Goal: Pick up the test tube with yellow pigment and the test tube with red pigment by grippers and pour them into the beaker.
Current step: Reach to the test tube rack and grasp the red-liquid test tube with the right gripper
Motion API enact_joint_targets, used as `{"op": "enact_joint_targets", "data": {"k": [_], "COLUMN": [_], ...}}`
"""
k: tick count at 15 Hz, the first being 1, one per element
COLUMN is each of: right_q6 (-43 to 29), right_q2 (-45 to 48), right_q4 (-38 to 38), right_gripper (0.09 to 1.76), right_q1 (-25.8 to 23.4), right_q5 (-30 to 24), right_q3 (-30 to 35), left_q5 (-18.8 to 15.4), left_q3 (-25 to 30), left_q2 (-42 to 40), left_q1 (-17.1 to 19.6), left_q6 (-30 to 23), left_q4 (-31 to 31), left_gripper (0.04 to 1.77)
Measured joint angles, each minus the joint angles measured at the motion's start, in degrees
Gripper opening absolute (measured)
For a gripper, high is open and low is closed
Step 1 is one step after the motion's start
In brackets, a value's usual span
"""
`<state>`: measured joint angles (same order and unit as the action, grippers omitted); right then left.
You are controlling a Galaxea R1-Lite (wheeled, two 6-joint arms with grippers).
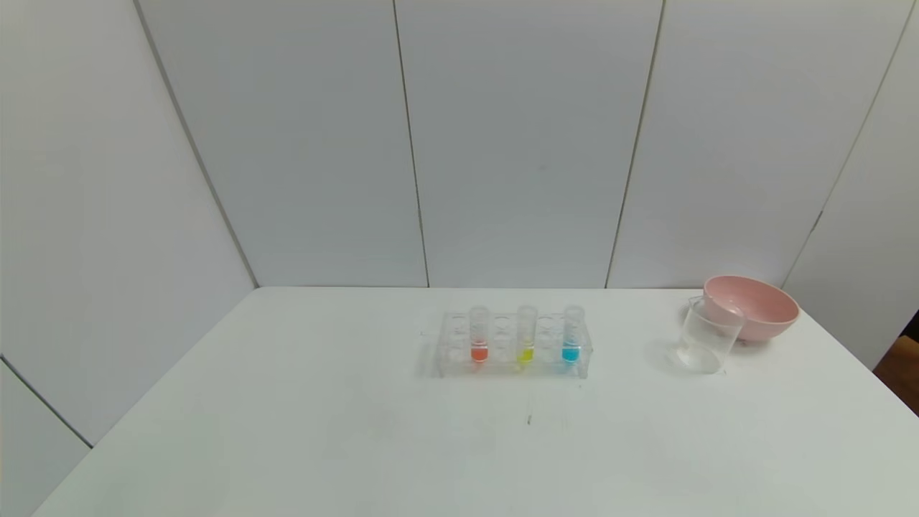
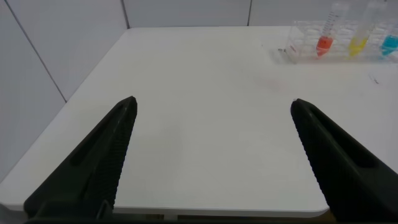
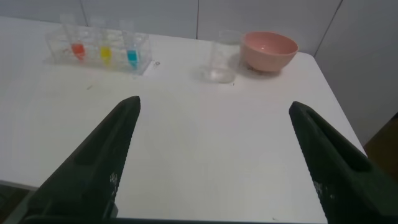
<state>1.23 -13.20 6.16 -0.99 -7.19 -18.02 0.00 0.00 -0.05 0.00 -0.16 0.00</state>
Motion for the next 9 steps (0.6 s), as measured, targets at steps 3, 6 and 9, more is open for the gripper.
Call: {"op": "enact_joint_targets", "data": {"k": [3, 6, 9], "right_q6": [-2.4, -4.8, -7.9], "right_q2": [-14.5, -31.1, -47.3], "right_q4": [-5.2, -12.8, -19.2], "right_gripper": [1.71, 1.71, 1.71], "right_q1": [-0.4, 0.7, 8.1], "right_q5": [-1.3, -1.0, 8.5], "right_q3": [-9.7, -19.1, -28.4], "left_q5": [0.0, 0.0, 0.0], "left_q3": [0.0, 0.0, 0.0], "left_q2": [0.0, 0.0, 0.0], "left_q1": [0.0, 0.0, 0.0], "left_q6": [0.0, 0.0, 0.0], "left_q4": [0.0, 0.0, 0.0], "left_gripper": [1.76, 1.76, 1.76]}}
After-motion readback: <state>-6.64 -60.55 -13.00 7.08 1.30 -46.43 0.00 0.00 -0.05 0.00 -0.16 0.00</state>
